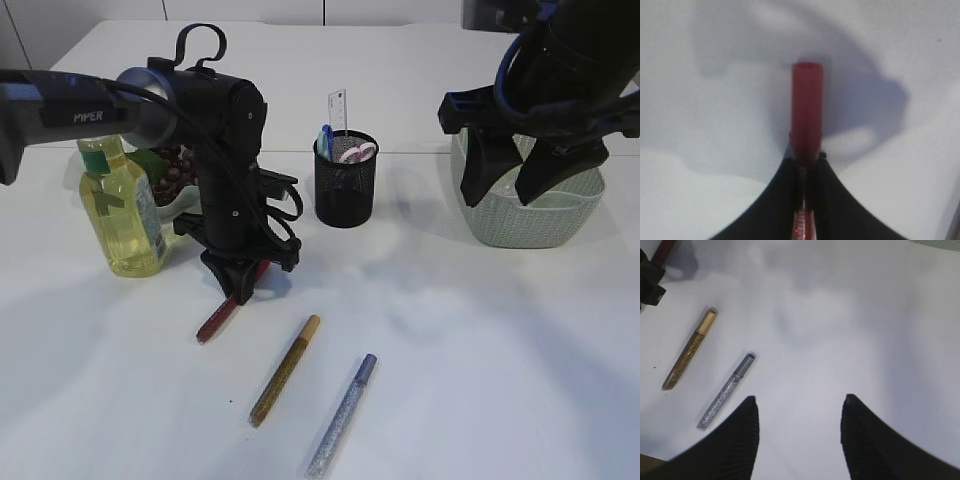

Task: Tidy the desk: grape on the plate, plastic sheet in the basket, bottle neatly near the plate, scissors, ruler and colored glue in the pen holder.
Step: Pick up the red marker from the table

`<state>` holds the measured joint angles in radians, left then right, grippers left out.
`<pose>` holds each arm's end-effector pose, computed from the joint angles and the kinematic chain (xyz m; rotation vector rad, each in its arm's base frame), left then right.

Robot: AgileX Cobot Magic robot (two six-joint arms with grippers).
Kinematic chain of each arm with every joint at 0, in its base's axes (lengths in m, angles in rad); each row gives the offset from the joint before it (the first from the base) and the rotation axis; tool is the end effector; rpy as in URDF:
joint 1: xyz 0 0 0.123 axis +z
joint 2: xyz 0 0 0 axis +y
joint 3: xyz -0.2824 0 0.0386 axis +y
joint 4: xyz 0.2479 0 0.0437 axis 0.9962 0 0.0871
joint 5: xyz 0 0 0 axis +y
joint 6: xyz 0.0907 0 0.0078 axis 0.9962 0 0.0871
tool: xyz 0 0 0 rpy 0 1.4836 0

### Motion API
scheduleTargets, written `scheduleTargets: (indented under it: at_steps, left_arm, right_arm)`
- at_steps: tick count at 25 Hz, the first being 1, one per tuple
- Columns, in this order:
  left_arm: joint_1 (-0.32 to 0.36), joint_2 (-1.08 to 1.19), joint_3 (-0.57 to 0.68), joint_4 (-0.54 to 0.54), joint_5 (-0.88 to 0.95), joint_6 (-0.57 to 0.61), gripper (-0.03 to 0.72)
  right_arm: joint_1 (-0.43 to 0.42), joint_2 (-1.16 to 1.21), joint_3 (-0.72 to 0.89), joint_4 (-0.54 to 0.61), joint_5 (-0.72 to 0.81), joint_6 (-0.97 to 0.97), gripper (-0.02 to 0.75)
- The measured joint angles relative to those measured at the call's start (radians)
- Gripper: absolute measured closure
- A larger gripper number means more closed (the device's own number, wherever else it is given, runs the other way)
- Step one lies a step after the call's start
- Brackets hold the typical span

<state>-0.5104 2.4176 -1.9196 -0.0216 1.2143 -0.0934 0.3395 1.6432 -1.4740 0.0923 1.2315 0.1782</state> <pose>0.4098 -0.2316 0.1102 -0.6261 -3.0196 0.0046 0.3120 0.1186 0.3155 -0.2060 2.9005 0.2243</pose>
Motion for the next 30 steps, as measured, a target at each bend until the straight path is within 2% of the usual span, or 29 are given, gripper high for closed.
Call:
scheduleTargets:
  at_steps: [7, 19, 26, 30]
  left_arm:
    - [0.000, -0.002, 0.009, -0.003, 0.000, 0.027, 0.631]
    - [-0.014, -0.128, 0.240, -0.047, -0.042, 0.048, 0.634]
    - [-0.064, -0.289, 0.364, -0.047, -0.187, 0.050, 0.635]
    - [-0.090, -0.405, 0.485, -0.051, -0.323, 0.050, 0.635]
  right_arm:
    - [0.000, 0.000, 0.000, 0.000, 0.000, 0.000, 0.320]
    - [0.000, 0.000, 0.000, -0.011, 0.000, -0.001, 0.320]
    - [0.000, 0.000, 0.000, -0.017, 0.000, -0.001, 0.320]
    - [0.000, 0.000, 0.000, -0.023, -0.002, -0.002, 0.320]
